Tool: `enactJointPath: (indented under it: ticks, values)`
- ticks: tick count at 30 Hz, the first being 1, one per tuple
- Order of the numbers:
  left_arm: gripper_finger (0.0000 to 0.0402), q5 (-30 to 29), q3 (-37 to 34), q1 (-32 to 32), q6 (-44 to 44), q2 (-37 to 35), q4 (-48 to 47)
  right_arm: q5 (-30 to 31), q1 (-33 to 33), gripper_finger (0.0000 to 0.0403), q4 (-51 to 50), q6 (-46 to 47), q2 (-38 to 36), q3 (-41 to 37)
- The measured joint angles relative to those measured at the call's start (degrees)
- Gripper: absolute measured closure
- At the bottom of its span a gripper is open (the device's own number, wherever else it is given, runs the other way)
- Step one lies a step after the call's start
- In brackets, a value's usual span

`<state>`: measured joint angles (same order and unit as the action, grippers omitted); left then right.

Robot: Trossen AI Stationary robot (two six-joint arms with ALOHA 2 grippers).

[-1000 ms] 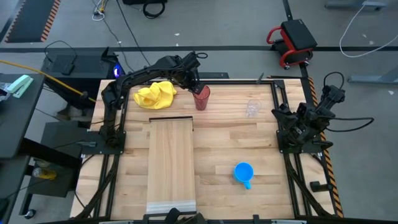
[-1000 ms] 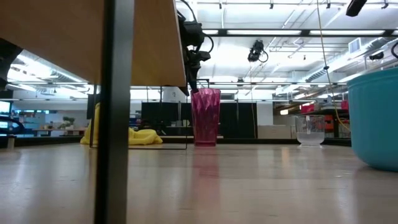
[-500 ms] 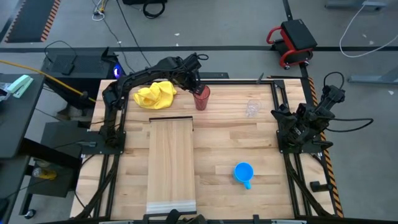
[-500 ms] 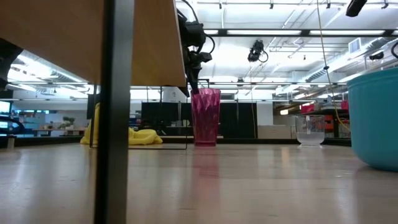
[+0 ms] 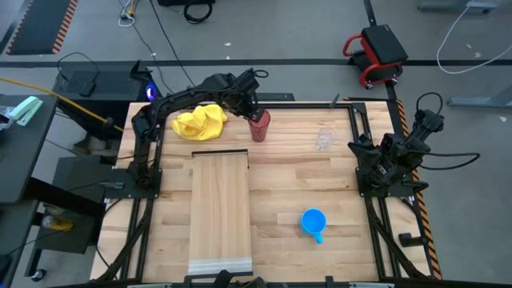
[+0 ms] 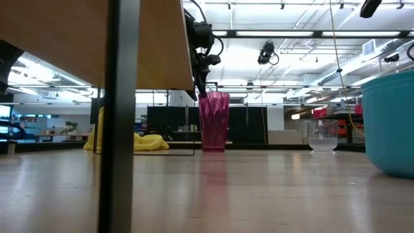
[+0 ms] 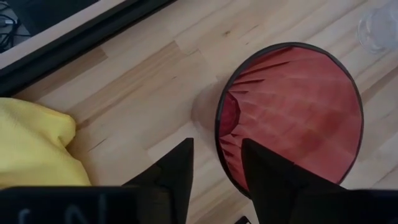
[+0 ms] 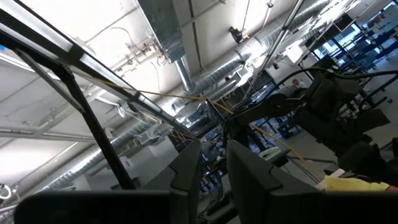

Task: Stack small to large cups/mugs on shelf
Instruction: Put the red cup on the shelf

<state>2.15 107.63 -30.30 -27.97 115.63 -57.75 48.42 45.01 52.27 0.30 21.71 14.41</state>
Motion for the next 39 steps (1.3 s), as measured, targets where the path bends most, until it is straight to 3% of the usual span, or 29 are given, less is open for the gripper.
enactJointPath:
  ticks: [11,21,29,39]
  values:
    - [0.0298,-3.6,0.0,1.1,0.1,1.0,0.0,0.0,0.0,0.0319,0.0,0.0,0.0,0.0]
    - [0.0306,-4.3,0.0,1.0,-0.2,1.2,0.3,0.0,0.0,0.0319,-0.1,0.0,0.0,0.0]
    - [0.0386,-4.3,0.0,1.3,-2.1,1.2,0.2,0.0,0.0,0.0319,-0.2,0.2,0.0,0.0]
    - [0.039,-1.0,2.2,1.3,-6.1,1.2,-2.8,0.0,0.0,0.0319,-0.1,0.2,0.0,0.0]
